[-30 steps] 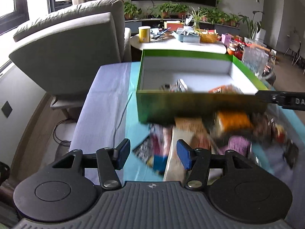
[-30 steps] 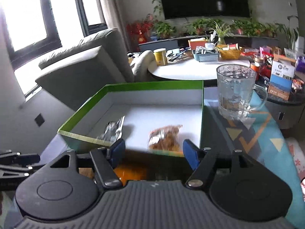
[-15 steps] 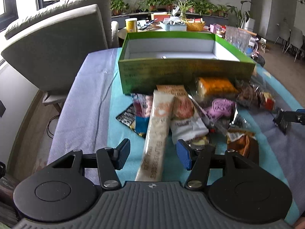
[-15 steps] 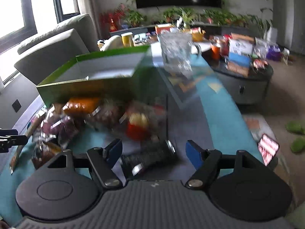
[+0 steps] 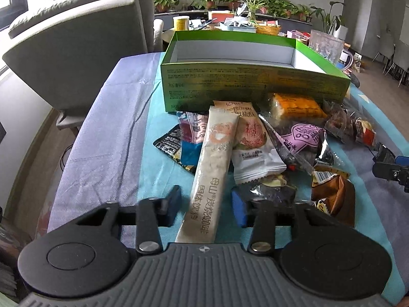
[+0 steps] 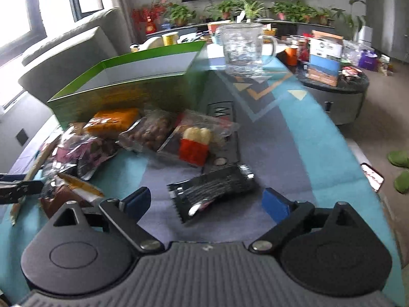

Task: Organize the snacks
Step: 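Grasp the cream stick pack with the left tool while the right tool grasps the black bar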

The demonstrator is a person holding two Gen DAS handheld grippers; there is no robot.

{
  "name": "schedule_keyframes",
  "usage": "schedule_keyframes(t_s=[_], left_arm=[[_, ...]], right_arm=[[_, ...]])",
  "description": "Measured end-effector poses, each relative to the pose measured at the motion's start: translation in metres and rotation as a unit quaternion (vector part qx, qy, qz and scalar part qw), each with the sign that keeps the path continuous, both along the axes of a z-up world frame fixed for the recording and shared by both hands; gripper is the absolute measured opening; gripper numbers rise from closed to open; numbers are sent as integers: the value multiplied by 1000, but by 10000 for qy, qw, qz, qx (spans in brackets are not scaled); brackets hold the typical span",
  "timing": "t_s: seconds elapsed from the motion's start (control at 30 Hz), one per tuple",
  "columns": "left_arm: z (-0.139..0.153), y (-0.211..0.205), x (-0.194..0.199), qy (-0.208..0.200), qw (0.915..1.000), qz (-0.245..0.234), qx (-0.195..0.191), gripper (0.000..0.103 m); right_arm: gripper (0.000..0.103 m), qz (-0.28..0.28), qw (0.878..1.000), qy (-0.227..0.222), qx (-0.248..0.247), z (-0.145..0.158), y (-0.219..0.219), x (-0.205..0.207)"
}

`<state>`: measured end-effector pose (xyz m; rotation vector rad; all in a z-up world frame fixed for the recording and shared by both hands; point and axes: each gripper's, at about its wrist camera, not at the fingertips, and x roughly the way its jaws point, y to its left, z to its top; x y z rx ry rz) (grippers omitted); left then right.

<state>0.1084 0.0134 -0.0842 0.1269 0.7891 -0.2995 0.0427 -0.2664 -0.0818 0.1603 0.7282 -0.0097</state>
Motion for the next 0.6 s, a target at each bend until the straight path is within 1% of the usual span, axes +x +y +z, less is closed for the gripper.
schedule_keyframes(t_s=[0.1, 0.17, 0.27, 0.33, 0.37, 0.5, 0.6], left_arm=[[1, -3, -2, -39, 9999, -85, 123, 25], [0, -5, -4, -94, 9997, -121, 184, 24], [0, -4, -5, -98, 9998, -82, 134, 24], [1, -1, -4, -77, 9999, -43, 71, 24], [1, -1, -4, -76, 10000, -23, 58, 24], [2, 1, -3, -80, 10000, 11, 39, 24], [3, 2, -4, -105, 9999, 35, -7, 23]], right_arm=[[62, -15, 10000, 11, -79, -1, 5, 5], [62, -155, 9997, 42, -180, -1, 8, 11], [62, -341, 9985, 74, -414, -4, 14, 18], [61, -350, 9971, 80, -678, -6, 20, 19], [61, -321, 9968, 10, -727, -6, 20, 17], [60, -262, 9974, -41, -665, -1, 12, 11], [49, -258, 9982, -46, -540, 2, 4, 4]])
